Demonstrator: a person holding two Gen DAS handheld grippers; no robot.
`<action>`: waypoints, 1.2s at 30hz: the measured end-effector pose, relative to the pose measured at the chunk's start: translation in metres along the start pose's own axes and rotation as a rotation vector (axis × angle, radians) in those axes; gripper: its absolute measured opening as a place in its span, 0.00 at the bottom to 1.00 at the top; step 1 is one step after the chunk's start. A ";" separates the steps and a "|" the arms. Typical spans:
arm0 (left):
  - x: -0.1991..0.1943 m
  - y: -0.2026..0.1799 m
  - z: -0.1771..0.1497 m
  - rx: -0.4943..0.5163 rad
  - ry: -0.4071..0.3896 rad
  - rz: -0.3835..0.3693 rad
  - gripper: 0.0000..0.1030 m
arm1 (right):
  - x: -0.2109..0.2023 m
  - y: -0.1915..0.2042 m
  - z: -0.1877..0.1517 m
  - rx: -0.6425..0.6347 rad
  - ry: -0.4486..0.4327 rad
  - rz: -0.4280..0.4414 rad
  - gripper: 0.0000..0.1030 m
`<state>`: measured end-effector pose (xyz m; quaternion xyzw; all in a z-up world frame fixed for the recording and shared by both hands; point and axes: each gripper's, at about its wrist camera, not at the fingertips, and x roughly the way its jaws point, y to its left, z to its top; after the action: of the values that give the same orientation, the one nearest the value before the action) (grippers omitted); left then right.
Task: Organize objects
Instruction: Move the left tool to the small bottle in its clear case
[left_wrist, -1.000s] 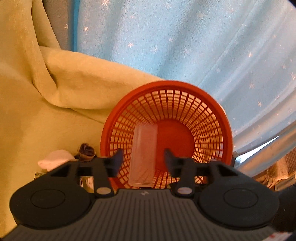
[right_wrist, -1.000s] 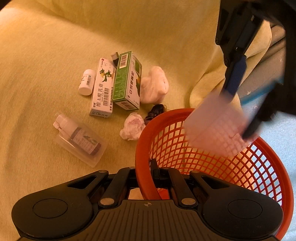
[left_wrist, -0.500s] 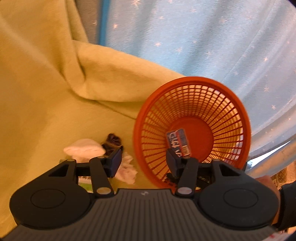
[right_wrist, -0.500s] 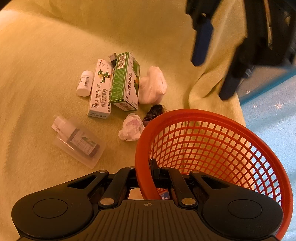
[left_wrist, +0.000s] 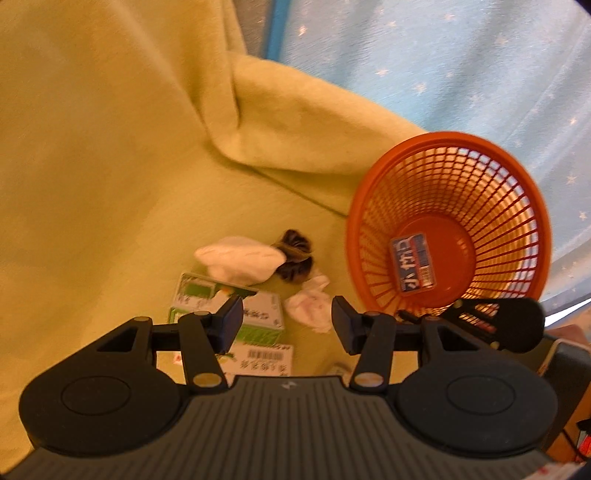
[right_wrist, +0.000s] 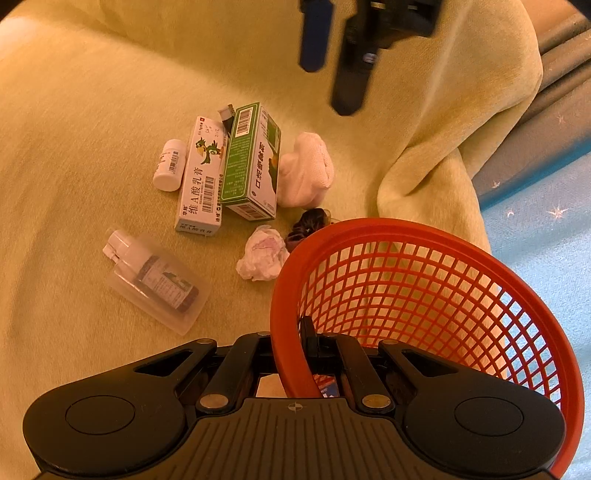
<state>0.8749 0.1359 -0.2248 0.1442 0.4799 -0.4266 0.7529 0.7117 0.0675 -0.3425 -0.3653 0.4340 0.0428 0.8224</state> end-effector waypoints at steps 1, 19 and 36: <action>0.001 0.001 -0.002 -0.003 0.005 0.011 0.46 | 0.000 0.000 0.000 -0.001 0.000 0.000 0.00; 0.018 0.020 -0.028 -0.022 0.088 0.078 0.54 | -0.001 0.000 0.000 -0.007 0.001 0.003 0.00; 0.036 0.024 -0.056 -0.014 0.163 0.081 0.56 | -0.002 0.000 0.000 -0.009 0.002 0.006 0.01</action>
<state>0.8662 0.1677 -0.2878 0.1925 0.5364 -0.3793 0.7290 0.7105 0.0680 -0.3412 -0.3677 0.4358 0.0466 0.8202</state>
